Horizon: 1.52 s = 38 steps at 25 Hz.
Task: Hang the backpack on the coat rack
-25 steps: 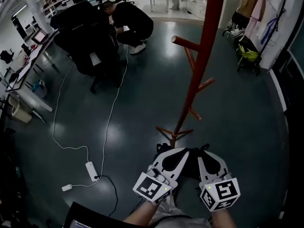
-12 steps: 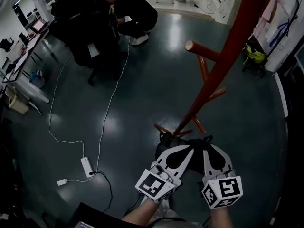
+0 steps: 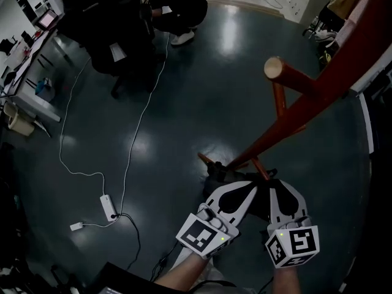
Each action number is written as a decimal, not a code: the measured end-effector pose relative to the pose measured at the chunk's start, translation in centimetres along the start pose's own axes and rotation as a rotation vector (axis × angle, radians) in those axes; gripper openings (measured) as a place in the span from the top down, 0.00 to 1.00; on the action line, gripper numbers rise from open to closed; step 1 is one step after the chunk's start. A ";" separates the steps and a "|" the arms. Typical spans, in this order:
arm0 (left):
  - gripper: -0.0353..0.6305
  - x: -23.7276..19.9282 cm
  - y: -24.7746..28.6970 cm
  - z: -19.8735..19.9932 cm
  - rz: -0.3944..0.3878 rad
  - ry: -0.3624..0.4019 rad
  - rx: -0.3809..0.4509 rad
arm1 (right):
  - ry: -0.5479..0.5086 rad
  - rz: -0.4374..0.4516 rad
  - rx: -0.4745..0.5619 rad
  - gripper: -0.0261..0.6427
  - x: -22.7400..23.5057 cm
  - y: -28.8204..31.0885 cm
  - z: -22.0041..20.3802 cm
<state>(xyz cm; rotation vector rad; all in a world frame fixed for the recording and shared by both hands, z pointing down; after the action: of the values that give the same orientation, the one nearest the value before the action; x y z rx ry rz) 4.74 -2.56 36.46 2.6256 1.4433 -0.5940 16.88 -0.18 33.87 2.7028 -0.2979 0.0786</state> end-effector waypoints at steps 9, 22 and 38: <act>0.93 -1.2 2.0 -1.1 0.006 -0.042 0.008 | -0.020 -0.002 -0.037 0.91 2.0 2.2 -0.4; 0.93 -2.1 2.7 -2.6 0.017 -0.069 -0.015 | -0.142 0.007 -0.112 0.91 3.8 3.6 -1.5; 0.93 -2.4 2.1 -3.0 0.017 -0.078 -0.018 | -0.144 0.018 -0.149 0.91 4.2 4.5 -2.4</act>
<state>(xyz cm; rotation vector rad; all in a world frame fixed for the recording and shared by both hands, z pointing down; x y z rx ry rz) 6.21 -4.87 39.90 2.5676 1.3968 -0.6711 19.95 -4.05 38.30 2.5619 -0.3567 -0.1289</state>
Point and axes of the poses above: the fingertips, and each gripper's own axes: y forward along the fingers, x to its right, z out of its top, the point moved 7 cm from there along -y, backward along the fingers, and after that the axes turned 2 degrees about y, right-handed, at the moved point
